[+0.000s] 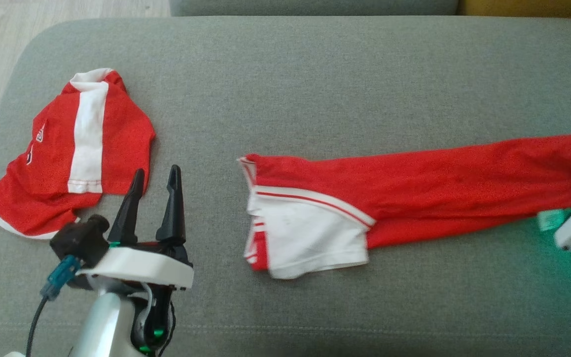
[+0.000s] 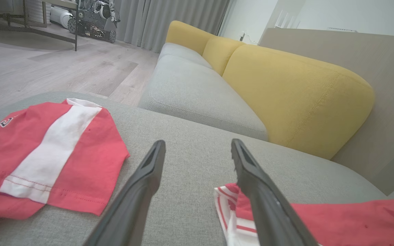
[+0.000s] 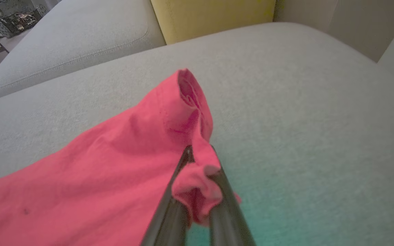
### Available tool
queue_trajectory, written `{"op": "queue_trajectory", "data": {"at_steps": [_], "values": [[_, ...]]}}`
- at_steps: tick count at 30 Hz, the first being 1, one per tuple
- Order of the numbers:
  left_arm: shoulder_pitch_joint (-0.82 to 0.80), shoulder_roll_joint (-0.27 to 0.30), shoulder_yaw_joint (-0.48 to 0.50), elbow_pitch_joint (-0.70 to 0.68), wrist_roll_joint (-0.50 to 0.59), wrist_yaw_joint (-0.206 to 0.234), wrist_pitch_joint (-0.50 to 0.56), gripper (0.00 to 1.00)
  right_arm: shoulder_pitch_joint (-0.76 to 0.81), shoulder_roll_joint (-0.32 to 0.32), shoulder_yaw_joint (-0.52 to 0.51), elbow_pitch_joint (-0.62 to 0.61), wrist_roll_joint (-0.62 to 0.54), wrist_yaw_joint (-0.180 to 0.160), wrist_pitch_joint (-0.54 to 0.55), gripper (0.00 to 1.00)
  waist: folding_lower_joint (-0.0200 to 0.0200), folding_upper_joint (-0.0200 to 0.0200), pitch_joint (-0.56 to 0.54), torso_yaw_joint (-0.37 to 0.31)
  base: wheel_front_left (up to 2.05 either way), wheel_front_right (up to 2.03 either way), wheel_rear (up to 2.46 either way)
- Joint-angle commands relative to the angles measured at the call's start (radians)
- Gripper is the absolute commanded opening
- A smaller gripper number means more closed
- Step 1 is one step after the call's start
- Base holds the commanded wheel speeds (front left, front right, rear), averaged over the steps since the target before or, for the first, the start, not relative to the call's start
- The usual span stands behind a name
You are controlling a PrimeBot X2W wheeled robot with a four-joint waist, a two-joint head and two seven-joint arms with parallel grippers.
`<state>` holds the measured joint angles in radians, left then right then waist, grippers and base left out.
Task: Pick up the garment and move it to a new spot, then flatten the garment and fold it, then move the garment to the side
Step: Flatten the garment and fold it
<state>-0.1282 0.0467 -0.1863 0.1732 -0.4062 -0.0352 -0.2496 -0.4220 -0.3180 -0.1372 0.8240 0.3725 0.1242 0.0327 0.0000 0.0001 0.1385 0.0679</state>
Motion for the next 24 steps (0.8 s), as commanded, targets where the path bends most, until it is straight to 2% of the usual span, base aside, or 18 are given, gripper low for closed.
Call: {"op": "queue_trajectory", "data": {"at_steps": [1,10,14,17,24], "values": [[-0.033,0.004,0.028,-0.027,-0.001,0.001,-0.012,1.00,-0.050,-0.054,-0.004,-0.014,-0.029,0.007,-0.019,0.00,0.0000,-0.0001,-0.002,0.000,0.00,0.00,0.00],[-0.027,0.004,0.025,-0.023,-0.010,0.001,-0.012,1.00,-0.138,-0.143,-0.112,0.060,-0.232,0.007,-0.048,0.00,0.0000,-0.0001,-0.020,0.004,0.00,0.00,0.00],[-0.021,0.004,0.017,-0.017,-0.018,0.004,-0.012,1.00,-0.151,-0.120,-0.142,0.065,-0.281,0.007,-0.048,0.00,0.0000,-0.0001,-0.034,0.007,0.00,0.00,0.00],[-0.013,0.004,0.012,-0.015,-0.026,0.008,-0.012,1.00,-0.151,-0.078,-0.132,0.046,-0.305,0.007,-0.041,0.00,0.0000,-0.0001,-0.051,0.008,0.00,0.00,0.00],[0.009,0.004,0.008,-0.010,-0.037,0.014,-0.012,1.00,-0.116,0.027,-0.016,-0.081,-0.230,0.007,0.017,0.00,0.0000,-0.0001,-0.104,0.004,0.00,0.00,0.00]]}}
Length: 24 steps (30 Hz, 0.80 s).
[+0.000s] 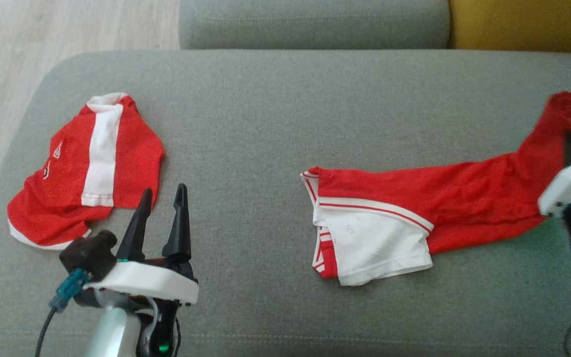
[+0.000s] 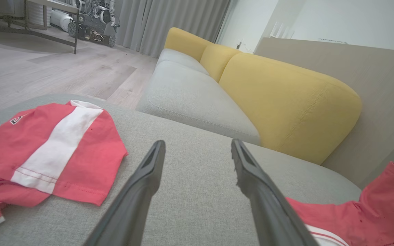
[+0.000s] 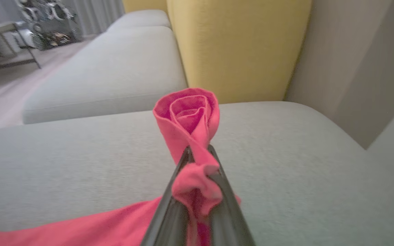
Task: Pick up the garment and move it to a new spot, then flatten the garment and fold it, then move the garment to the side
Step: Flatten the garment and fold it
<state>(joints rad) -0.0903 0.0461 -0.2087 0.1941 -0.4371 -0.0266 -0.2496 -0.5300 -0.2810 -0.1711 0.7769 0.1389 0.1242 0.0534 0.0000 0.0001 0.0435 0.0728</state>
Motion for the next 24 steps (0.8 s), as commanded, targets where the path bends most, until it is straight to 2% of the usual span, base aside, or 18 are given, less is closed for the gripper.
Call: {"op": "queue_trajectory", "data": {"at_steps": [1,7,13,19,24], "values": [[-0.026,0.004,0.030,-0.031,-0.007,0.006,-0.012,1.00,0.000,0.004,0.039,-0.064,0.026,0.007,0.011,0.00,0.0000,-0.0001,-0.017,-0.002,0.00,0.00,0.00],[-0.007,0.004,0.025,-0.030,-0.017,0.011,-0.012,1.00,0.083,0.100,0.141,-0.276,0.168,0.007,0.126,0.00,0.0000,-0.0001,-0.050,-0.005,0.00,0.00,0.00],[0.003,0.004,0.024,-0.030,-0.024,0.012,-0.012,1.00,0.177,0.174,0.220,-0.451,0.245,0.007,0.202,0.00,0.0000,-0.0001,-0.056,-0.008,0.00,0.00,0.00],[0.001,0.004,0.026,-0.033,-0.028,0.011,-0.012,1.00,0.232,0.221,0.293,-0.526,0.308,0.007,0.235,0.00,0.0000,-0.0001,-0.048,-0.011,0.00,0.00,0.00],[0.000,0.004,0.025,-0.035,-0.030,0.012,-0.012,1.00,0.254,0.229,0.368,-0.521,0.343,0.007,0.231,0.00,0.0000,-0.0001,-0.035,-0.016,0.00,0.00,0.00]]}}
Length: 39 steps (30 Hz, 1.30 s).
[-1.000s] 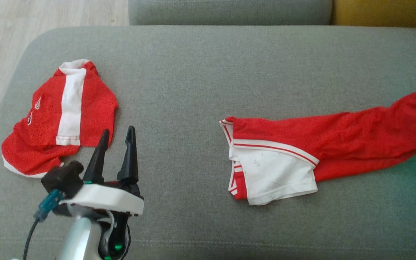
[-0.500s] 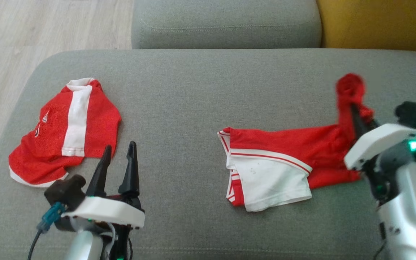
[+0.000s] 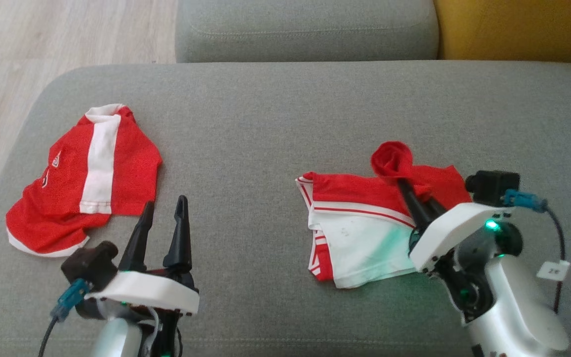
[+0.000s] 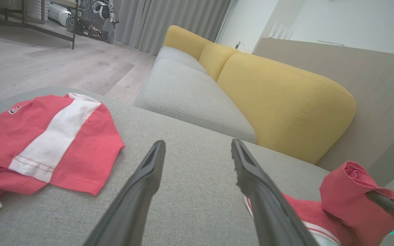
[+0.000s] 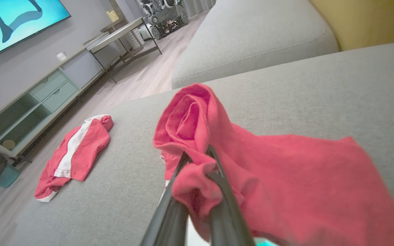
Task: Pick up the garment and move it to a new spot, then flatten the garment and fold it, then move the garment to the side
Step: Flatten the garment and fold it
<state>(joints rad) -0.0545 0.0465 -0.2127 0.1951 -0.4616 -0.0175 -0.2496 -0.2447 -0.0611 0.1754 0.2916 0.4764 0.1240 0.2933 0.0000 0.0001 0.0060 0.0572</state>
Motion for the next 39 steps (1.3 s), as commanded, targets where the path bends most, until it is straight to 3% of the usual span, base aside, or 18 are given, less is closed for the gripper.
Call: {"op": "queue_trajectory", "data": {"at_steps": [1,11,12,13,18,22,33,39], "values": [[-0.036,0.004,0.028,-0.035,-0.006,0.003,-0.012,1.00,-0.030,0.010,0.037,-0.029,0.021,0.007,-0.016,0.00,0.0000,-0.0001,0.005,0.000,0.00,0.00,0.00],[-0.056,0.004,0.015,-0.032,-0.014,0.005,-0.012,1.00,-0.049,0.011,0.164,0.085,0.092,0.007,-0.084,0.00,0.0000,-0.0001,0.030,0.020,0.00,0.00,0.00],[-0.057,0.004,0.015,-0.031,-0.016,0.005,-0.012,1.00,-0.054,0.011,0.180,0.099,0.091,0.007,-0.086,0.40,0.0000,-0.0001,0.033,0.022,0.00,0.00,0.00],[-0.058,0.004,0.015,-0.030,-0.017,0.006,-0.012,1.00,-0.058,0.011,0.195,0.111,0.094,0.007,-0.086,1.00,0.0000,-0.0001,0.035,0.024,0.00,0.00,0.00],[-0.056,0.004,0.021,-0.023,-0.017,0.006,-0.012,1.00,-0.072,0.011,0.266,0.119,0.130,0.007,-0.077,1.00,0.0000,-0.0001,0.033,0.030,0.00,0.00,0.00],[-0.051,0.004,0.028,-0.022,-0.018,0.007,-0.012,1.00,-0.087,0.011,0.262,0.090,0.131,0.007,-0.081,1.00,0.0000,-0.0001,0.025,0.027,0.00,0.00,0.00],[-0.048,0.004,0.025,-0.039,-0.019,0.012,-0.012,1.00,-0.122,-0.027,0.049,-0.010,-0.025,0.007,-0.097,1.00,0.0000,-0.0001,0.006,-0.011,0.00,0.00,0.00],[-0.060,0.004,0.010,-0.052,-0.019,0.014,-0.012,1.00,-0.095,-0.128,-0.001,-0.051,-0.109,0.007,-0.166,1.00,0.0000,-0.0001,0.017,-0.027,0.00,0.00,0.00]]}}
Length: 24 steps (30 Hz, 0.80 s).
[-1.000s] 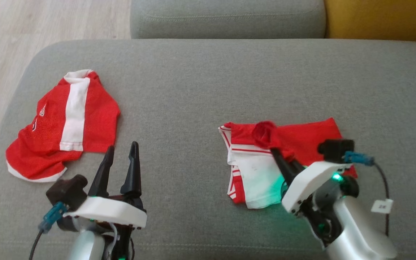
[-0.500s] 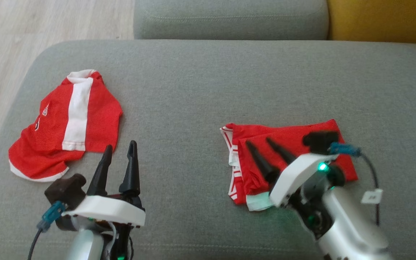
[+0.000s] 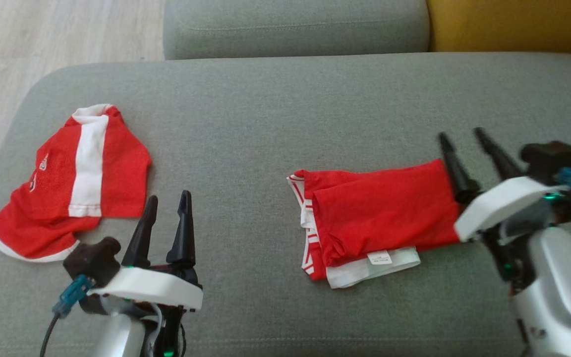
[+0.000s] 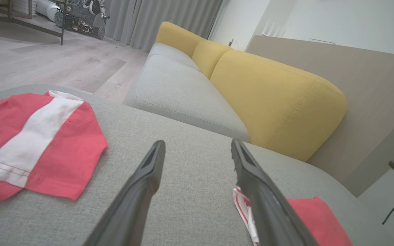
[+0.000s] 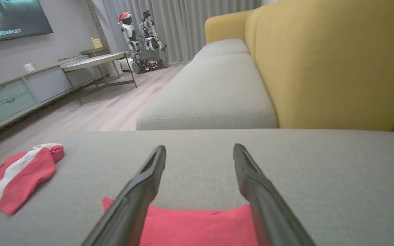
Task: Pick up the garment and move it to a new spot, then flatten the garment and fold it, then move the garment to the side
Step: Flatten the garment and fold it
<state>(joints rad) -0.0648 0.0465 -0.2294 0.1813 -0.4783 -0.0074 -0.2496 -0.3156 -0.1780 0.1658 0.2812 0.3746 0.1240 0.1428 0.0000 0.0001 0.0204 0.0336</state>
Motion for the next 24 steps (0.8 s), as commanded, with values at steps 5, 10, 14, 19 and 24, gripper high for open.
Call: {"op": "queue_trajectory", "data": {"at_steps": [5,10,14,19,24], "values": [[-0.055,0.004,0.009,-0.043,-0.005,0.003,-0.012,1.00,0.038,-0.061,-0.046,-0.057,-0.079,0.007,-0.131,1.00,0.0000,-0.0001,0.012,-0.012,0.00,0.00,0.00],[-0.050,0.004,-0.008,-0.044,-0.008,0.006,-0.012,1.00,0.107,-0.045,-0.127,-0.060,-0.125,0.007,-0.218,1.00,0.0000,-0.0001,0.010,-0.017,0.00,0.00,0.00],[-0.036,0.004,-0.011,-0.042,-0.007,0.006,-0.012,1.00,0.160,-0.021,-0.168,-0.066,-0.156,0.007,-0.265,1.00,0.0000,-0.0001,0.003,-0.026,0.00,0.00,0.00],[-0.018,0.004,-0.006,-0.044,-0.006,0.008,-0.012,1.00,0.202,-0.003,-0.185,-0.067,-0.184,0.007,-0.290,1.00,0.0000,-0.0001,-0.001,-0.033,0.00,0.00,0.00],[0.000,0.004,0.006,-0.050,0.010,0.010,-0.012,1.00,0.222,0.011,-0.188,-0.061,-0.210,0.007,-0.306,1.00,0.0000,-0.0001,-0.008,-0.042,0.00,0.00,0.00]]}}
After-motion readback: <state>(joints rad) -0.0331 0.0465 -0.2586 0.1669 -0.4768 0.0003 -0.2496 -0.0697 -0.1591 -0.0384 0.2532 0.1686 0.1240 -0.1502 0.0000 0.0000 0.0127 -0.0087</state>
